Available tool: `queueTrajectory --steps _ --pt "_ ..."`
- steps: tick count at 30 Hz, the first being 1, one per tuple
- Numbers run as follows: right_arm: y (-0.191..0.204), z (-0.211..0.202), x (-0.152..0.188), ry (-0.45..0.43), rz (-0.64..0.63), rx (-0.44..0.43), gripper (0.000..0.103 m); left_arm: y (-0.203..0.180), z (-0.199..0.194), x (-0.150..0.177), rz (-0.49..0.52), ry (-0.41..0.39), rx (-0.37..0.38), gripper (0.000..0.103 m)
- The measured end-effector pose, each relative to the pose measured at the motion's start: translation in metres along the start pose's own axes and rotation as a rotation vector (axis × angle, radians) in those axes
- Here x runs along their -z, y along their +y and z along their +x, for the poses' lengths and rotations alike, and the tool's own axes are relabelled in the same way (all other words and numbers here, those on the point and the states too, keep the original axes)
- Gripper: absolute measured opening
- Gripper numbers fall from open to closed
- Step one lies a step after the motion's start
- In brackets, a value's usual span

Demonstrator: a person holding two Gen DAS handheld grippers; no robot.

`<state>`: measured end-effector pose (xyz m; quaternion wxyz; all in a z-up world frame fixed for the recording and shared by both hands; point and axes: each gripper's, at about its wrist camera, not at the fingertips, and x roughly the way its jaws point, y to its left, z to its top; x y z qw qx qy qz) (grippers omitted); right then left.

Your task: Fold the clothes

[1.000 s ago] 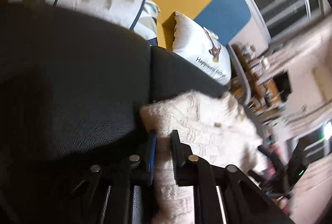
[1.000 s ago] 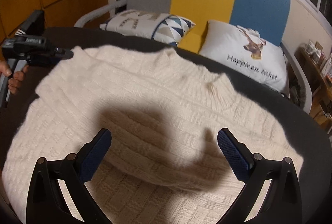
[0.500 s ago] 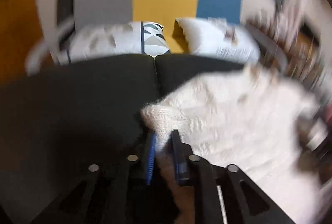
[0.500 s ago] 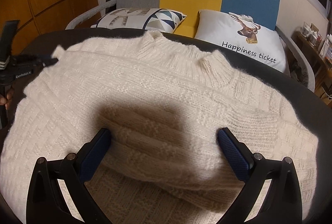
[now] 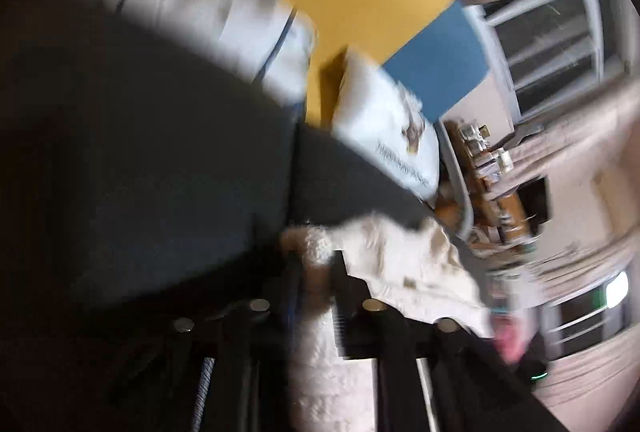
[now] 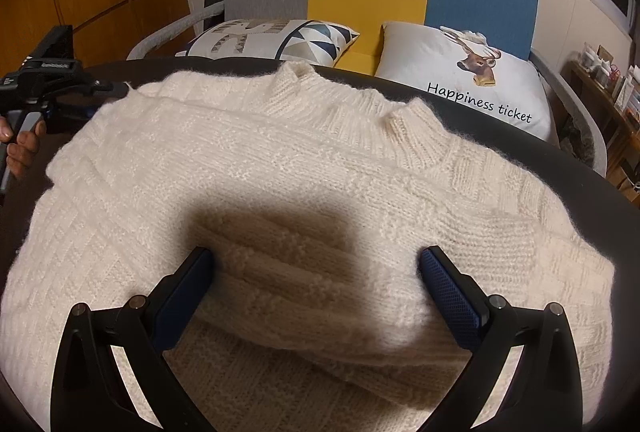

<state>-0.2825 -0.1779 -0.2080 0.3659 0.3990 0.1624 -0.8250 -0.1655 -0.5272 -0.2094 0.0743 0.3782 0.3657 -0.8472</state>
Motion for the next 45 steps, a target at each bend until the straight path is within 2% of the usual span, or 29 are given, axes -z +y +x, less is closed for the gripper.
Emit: queueTrajectory --steps 4,5,6,8,9,10,13,14,16,18,22,24,26,30,33,35,38,45 --pt "0.002 0.0 0.0 -0.005 -0.001 0.008 0.103 -0.041 -0.009 0.018 0.29 -0.128 -0.257 0.011" --pt "0.002 0.001 0.0 -0.005 0.0 0.009 0.103 -0.041 -0.002 0.021 0.305 -0.101 -0.292 0.011" --pt "0.002 0.001 0.0 -0.005 -0.001 0.01 0.103 -0.037 0.005 0.021 0.279 -0.071 -0.295 0.014" --pt "0.002 0.001 0.0 -0.004 -0.002 0.011 0.103 -0.026 0.001 0.017 0.18 -0.071 -0.243 0.019" --pt "0.002 0.001 0.0 -0.004 -0.003 0.011 0.103 -0.021 -0.004 0.014 0.117 -0.073 -0.228 0.025" --pt "0.002 0.001 0.0 -0.003 -0.001 0.009 0.103 -0.016 -0.01 0.011 0.057 -0.081 -0.218 0.026" --pt "0.0 0.0 -0.001 0.0 0.01 -0.009 0.103 -0.017 -0.047 0.011 -0.005 -0.206 -0.242 0.027" --pt "-0.001 -0.005 -0.001 -0.004 0.023 -0.019 0.103 -0.022 -0.058 0.014 0.002 -0.236 -0.235 0.027" --pt "-0.004 -0.016 0.0 -0.015 0.054 -0.043 0.103 -0.036 -0.066 0.024 0.045 -0.237 -0.165 0.029" --pt "-0.022 -0.038 0.01 -0.073 0.155 -0.139 0.103 -0.05 -0.072 0.033 0.094 -0.234 -0.102 0.031" --pt "-0.076 -0.064 0.048 -0.124 0.43 -0.385 0.103 -0.102 -0.039 0.062 0.321 -0.157 -0.1 0.031" --pt "-0.102 -0.072 0.068 -0.147 0.56 -0.48 0.103 -0.128 -0.025 0.081 0.412 -0.139 -0.101 0.031" --pt "-0.123 -0.08 0.079 -0.184 0.645 -0.537 0.103 -0.149 -0.012 0.094 0.472 -0.121 -0.092 0.031" --pt "-0.142 -0.076 0.076 -0.199 0.688 -0.664 0.103 -0.182 0.015 0.114 0.533 -0.087 -0.099 0.031" --pt "-0.155 -0.067 0.069 -0.205 0.722 -0.653 0.103 -0.19 0.027 0.114 0.506 -0.074 -0.068 0.031" --pt "-0.164 -0.057 0.064 -0.188 0.75 -0.675 0.103 -0.198 0.033 0.115 0.542 -0.077 -0.077 0.031" --pt "-0.17 -0.044 0.056 -0.149 0.739 -0.722 0.103 -0.198 0.045 0.114 0.549 -0.046 -0.095 0.031" --pt "-0.164 -0.024 0.037 -0.044 0.661 -0.745 0.103 -0.193 0.055 0.115 0.549 -0.007 -0.104 0.031"
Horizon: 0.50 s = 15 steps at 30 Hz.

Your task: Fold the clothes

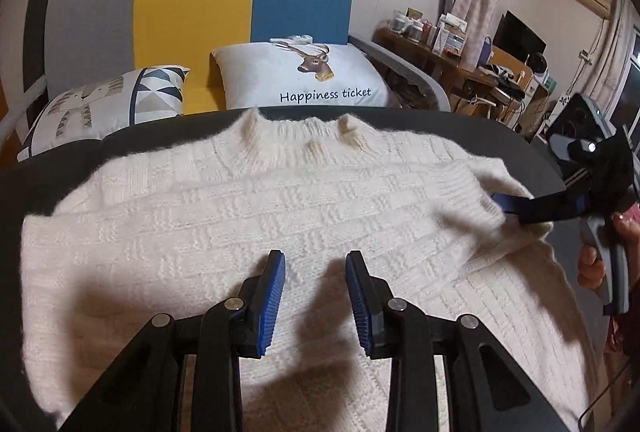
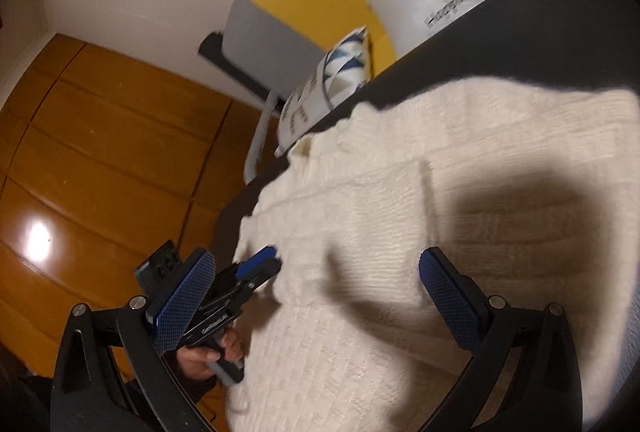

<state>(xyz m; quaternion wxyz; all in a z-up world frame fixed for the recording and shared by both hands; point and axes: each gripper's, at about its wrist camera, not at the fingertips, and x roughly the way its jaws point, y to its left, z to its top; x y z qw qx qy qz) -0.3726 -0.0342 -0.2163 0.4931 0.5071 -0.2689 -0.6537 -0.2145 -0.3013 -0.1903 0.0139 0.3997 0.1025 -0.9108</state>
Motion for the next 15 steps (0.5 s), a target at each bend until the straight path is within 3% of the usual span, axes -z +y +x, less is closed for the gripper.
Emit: queueTrajectory --steps 2,5,9,11,15 --pt "0.003 0.006 -0.002 0.048 -0.013 -0.044 0.103 0.0 0.002 -0.001 0.004 0.01 0.001 0.031" --pt "0.009 0.011 0.0 0.094 -0.049 -0.033 0.103 0.002 0.004 -0.001 -0.004 0.017 0.012 0.031" --pt "0.008 0.021 -0.002 0.116 -0.094 0.081 0.102 0.009 0.005 0.0 -0.039 0.019 0.049 0.032" --pt "0.009 0.027 0.0 0.135 -0.126 0.152 0.089 0.012 0.005 0.001 -0.057 0.018 0.067 0.032" --pt "0.017 0.033 0.005 0.161 -0.192 0.274 0.078 0.014 0.004 -0.001 -0.065 0.019 0.076 0.032"
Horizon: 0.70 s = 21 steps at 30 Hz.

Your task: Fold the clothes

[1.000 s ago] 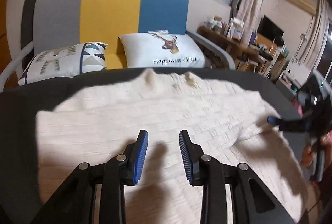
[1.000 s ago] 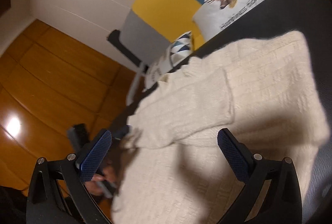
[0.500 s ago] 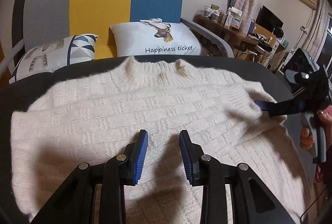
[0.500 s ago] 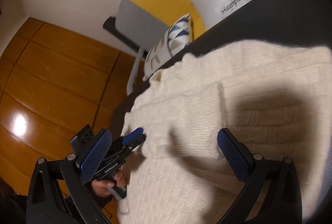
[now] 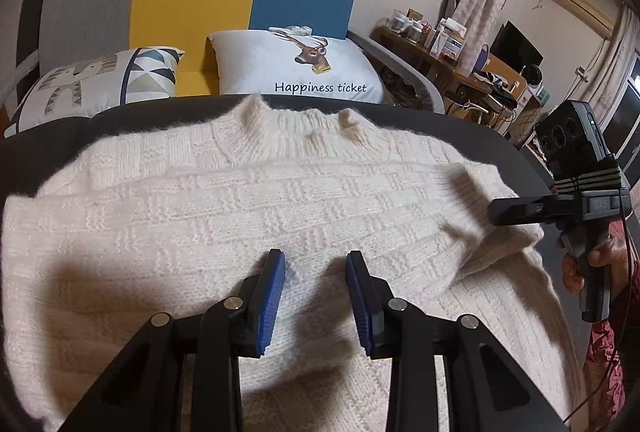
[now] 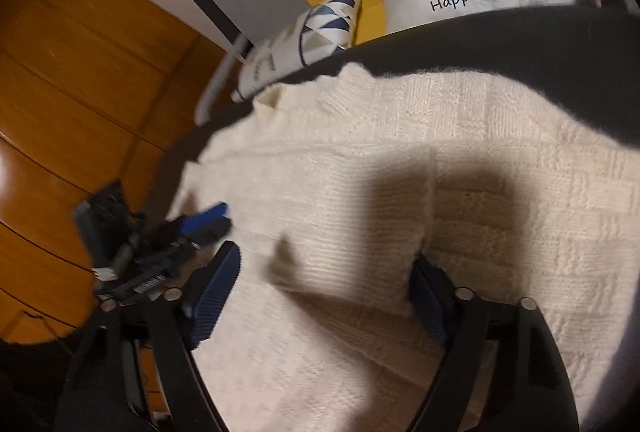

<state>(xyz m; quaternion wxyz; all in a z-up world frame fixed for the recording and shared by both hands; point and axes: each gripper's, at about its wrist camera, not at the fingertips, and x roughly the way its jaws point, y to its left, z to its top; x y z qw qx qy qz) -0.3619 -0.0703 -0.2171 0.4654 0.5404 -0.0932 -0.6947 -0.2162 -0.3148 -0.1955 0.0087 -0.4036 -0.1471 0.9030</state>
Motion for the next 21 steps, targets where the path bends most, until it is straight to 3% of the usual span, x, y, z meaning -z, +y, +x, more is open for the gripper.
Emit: queueTrajectory --steps 3,5,11,15,16,17,19,21 --pt "-0.008 -0.003 0.001 -0.016 0.049 -0.046 0.078 0.001 0.001 0.0 0.0 -0.002 0.0 0.032" --pt "-0.012 -0.005 0.002 -0.028 0.079 -0.075 0.088 0.002 0.001 0.0 -0.007 -0.003 0.008 0.032" --pt "-0.007 -0.007 0.011 -0.1 0.046 -0.053 0.088 0.003 0.001 0.001 -0.019 -0.003 0.017 0.032" --pt "-0.003 -0.007 0.016 -0.1 -0.005 -0.05 0.087 0.002 0.002 0.001 -0.018 -0.003 0.015 0.032" --pt "-0.004 -0.007 0.015 -0.108 0.012 -0.026 0.076 0.002 0.002 0.001 -0.018 -0.003 0.014 0.032" --pt "-0.005 -0.008 0.014 -0.115 0.027 0.002 0.049 0.002 0.002 0.001 -0.018 -0.003 0.014 0.032" --pt "-0.009 -0.009 0.015 -0.116 0.04 0.077 0.007 0.002 0.002 0.001 -0.018 -0.003 0.013 0.033" --pt "-0.011 -0.011 0.017 -0.119 0.042 0.103 0.007 0.002 0.002 0.001 -0.019 -0.003 0.014 0.033"
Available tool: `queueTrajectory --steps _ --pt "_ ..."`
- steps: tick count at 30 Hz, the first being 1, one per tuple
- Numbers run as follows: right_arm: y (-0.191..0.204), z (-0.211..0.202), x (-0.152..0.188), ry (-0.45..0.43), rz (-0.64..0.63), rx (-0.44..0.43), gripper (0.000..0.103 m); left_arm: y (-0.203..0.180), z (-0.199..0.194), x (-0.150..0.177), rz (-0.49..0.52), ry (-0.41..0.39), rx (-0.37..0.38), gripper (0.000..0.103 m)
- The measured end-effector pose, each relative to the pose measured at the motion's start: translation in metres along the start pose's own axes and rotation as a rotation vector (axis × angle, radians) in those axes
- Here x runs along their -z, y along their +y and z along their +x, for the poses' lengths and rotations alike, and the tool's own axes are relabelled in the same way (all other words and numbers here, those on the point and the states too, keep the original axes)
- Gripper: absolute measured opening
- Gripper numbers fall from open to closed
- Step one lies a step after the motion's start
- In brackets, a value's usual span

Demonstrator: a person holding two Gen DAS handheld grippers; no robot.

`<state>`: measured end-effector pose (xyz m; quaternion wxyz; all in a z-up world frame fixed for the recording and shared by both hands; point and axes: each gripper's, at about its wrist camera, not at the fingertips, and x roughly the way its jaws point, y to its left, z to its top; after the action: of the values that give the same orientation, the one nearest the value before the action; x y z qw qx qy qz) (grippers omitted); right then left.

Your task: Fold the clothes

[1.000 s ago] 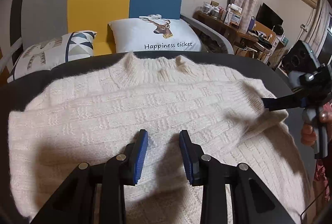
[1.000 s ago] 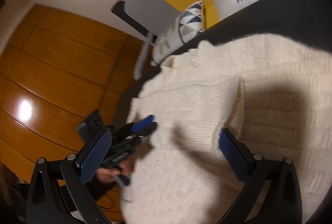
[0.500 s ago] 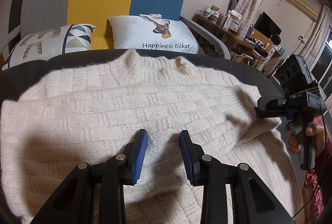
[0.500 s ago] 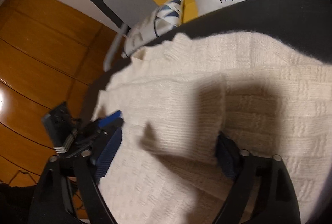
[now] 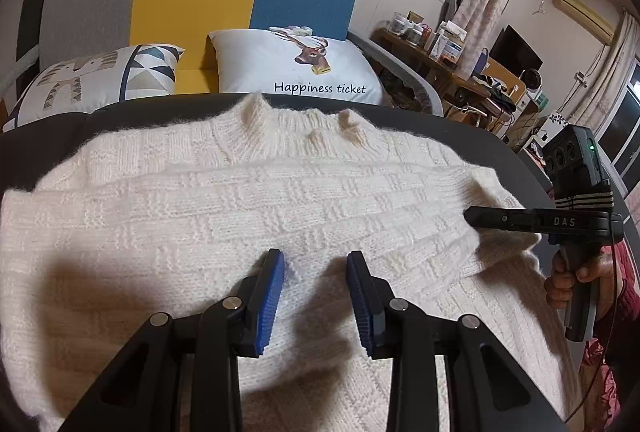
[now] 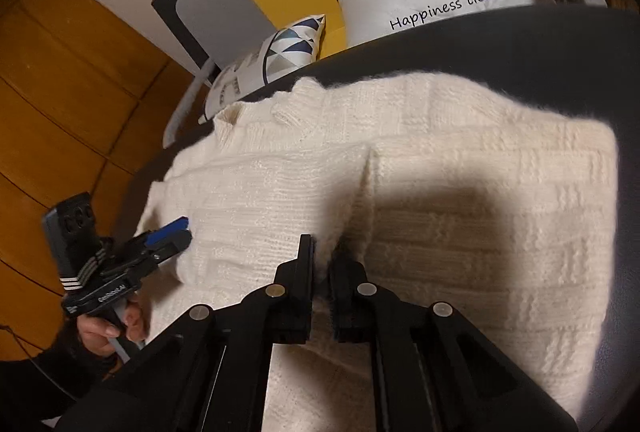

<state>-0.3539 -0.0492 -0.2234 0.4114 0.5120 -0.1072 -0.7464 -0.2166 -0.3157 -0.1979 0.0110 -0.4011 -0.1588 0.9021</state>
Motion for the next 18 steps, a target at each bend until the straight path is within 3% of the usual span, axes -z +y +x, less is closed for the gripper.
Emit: queueTrajectory --steps 5,8,10,15,16,18 --pt "0.017 -0.014 -0.005 -0.027 -0.065 0.011 0.006 -0.001 -0.004 0.0 0.0 -0.003 -0.001 0.033" --pt "0.045 -0.037 -0.017 -0.113 -0.142 -0.048 0.005 -0.002 -0.004 0.002 0.012 -0.005 -0.005 0.033" --pt "0.055 -0.045 -0.024 -0.147 -0.189 -0.035 0.005 -0.001 -0.004 0.002 0.009 -0.003 -0.004 0.033" --pt "0.015 -0.003 -0.016 0.013 -0.107 0.203 0.005 -0.004 -0.004 0.002 0.024 0.001 -0.006 0.035" --pt "0.008 0.0 -0.012 0.021 -0.097 0.218 0.005 -0.003 -0.004 0.002 0.02 0.001 -0.001 0.035" --pt "0.0 -0.005 -0.009 -0.006 -0.047 0.166 0.006 -0.002 -0.007 0.001 0.01 -0.003 0.008 0.035"
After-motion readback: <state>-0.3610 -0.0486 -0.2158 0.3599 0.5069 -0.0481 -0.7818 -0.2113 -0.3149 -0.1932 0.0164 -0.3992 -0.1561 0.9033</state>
